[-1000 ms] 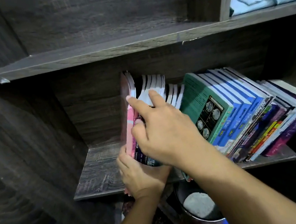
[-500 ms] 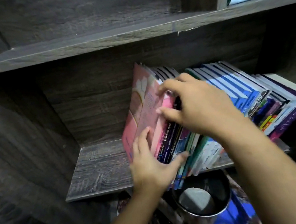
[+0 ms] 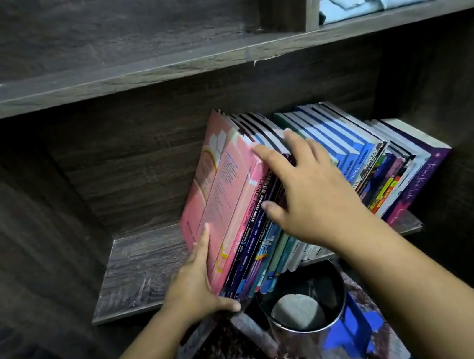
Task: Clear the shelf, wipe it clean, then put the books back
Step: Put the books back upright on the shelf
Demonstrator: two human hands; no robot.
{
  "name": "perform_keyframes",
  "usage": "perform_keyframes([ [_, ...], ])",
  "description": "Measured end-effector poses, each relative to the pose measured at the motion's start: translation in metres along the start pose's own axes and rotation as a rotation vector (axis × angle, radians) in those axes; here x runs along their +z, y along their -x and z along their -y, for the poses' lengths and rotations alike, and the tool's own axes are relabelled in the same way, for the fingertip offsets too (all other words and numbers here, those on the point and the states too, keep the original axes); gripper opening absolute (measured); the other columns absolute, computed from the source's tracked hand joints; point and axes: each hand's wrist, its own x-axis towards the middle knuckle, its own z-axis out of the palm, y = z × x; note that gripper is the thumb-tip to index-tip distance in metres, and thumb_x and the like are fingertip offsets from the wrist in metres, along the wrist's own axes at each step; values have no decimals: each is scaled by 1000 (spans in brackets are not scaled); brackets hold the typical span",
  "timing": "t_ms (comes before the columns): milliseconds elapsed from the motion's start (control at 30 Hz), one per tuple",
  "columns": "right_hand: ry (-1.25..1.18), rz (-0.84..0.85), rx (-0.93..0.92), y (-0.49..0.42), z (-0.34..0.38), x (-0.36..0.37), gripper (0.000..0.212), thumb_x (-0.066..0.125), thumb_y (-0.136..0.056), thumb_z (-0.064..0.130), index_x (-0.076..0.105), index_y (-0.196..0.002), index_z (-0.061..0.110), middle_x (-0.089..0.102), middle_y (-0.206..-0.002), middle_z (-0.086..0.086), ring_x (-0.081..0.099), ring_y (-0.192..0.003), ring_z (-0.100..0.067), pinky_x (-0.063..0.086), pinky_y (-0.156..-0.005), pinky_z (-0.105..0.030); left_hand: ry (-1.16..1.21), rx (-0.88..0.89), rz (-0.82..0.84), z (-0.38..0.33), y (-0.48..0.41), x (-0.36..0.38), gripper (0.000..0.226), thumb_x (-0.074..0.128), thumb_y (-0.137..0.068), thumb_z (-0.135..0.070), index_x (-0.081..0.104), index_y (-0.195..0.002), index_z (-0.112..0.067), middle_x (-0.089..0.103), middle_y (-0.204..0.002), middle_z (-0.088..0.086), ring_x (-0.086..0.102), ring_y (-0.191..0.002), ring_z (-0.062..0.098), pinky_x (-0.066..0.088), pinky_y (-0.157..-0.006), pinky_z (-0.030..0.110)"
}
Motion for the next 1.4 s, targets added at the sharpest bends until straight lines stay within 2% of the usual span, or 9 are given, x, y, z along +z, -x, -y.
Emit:
perform_keyframes([
  [167, -102, -47, 27, -3, 3, 5, 81, 72, -77, 51, 25, -143, 48, 18, -154, -3, 29, -134, -33, 23, -110, -52, 107, -72, -51, -11, -9, 12, 169, 97, -33, -43, -41, -129, -56, -7, -162, 1, 12, -148, 28, 26, -116, 52],
  [400, -451, -249, 10, -15, 19, 12, 57, 74, -72, 55, 52, -124, 53, 35, -137, 16, 32, -119, -19, 18, -87, -33, 295, 157, -143, -18, -22, 31, 157, 94, -39, -44, -25, -142, -54, 16, -161, -8, 25, -145, 13, 34, -113, 41],
  [600, -281, -313, -47, -28, 14, 16, 48, 65, -79, 56, 51, -125, 48, 41, -133, 9, 35, -111, -24, 21, -82, -36, 317, 242, -151, -19, -30, 29, 157, 96, -42, -44, -23, -145, -49, 7, -158, -25, 18, -144, 1, 32, -114, 35],
  [800, -67, -290, -75, -15, -13, 14, 53, 49, -87, 65, 43, -136, 44, 41, -141, 1, 39, -112, -30, 26, -90, -45, 161, 131, 18, -7, -28, 9, 153, 95, -35, -51, -20, -135, -67, 37, -152, -7, 42, -136, 17, 39, -109, 37],
  [867, -9, -299, -85, -8, -19, 13, 55, 45, -88, 66, 41, -138, 44, 42, -143, -1, 40, -112, -31, 28, -91, -46, 200, 145, 72, 0, -26, -1, 146, 96, -40, -44, -8, -140, -65, 41, -150, -4, 49, -129, 14, 42, -105, 24],
  [967, 25, -246, -118, -2, -25, 9, 58, 51, -89, 59, 34, -143, 45, 38, -147, -5, 39, -117, -32, 30, -94, -50, 243, 116, 55, 8, -18, -7, 123, 94, -54, -28, 20, -150, -43, 49, -143, -3, 57, -115, 6, 39, -82, -1],
  [1167, 22, -59, 98, 7, -32, -6, 80, 59, -86, 59, 8, -147, 47, 24, -153, -10, 28, -135, -35, 31, -105, -60, 178, 36, -134, -9, 5, 5, 88, 84, -72, -30, 38, -147, -30, 63, -128, 2, 60, -113, 9, 42, -99, 19],
  [1333, -71, -21, -6, 15, -51, -6, 86, 64, -87, 48, 8, -151, 36, 39, -140, -8, 34, -131, -28, 38, -103, -55, 8, 9, -164, -44, 19, 11, 99, 76, -80, -41, 15, -155, -20, 51, -142, 9, 49, -129, 27, 39, -105, 34],
  [1400, -74, -29, -33, 19, -62, -10, 82, 63, -88, 45, 12, -152, 35, 41, -139, -6, 38, -129, -27, 37, -104, -53, -13, 129, -305, -67, 27, 5, 101, 74, -81, -39, 8, -155, -21, 35, -152, 7, 38, -137, 26, 35, -111, 37],
])
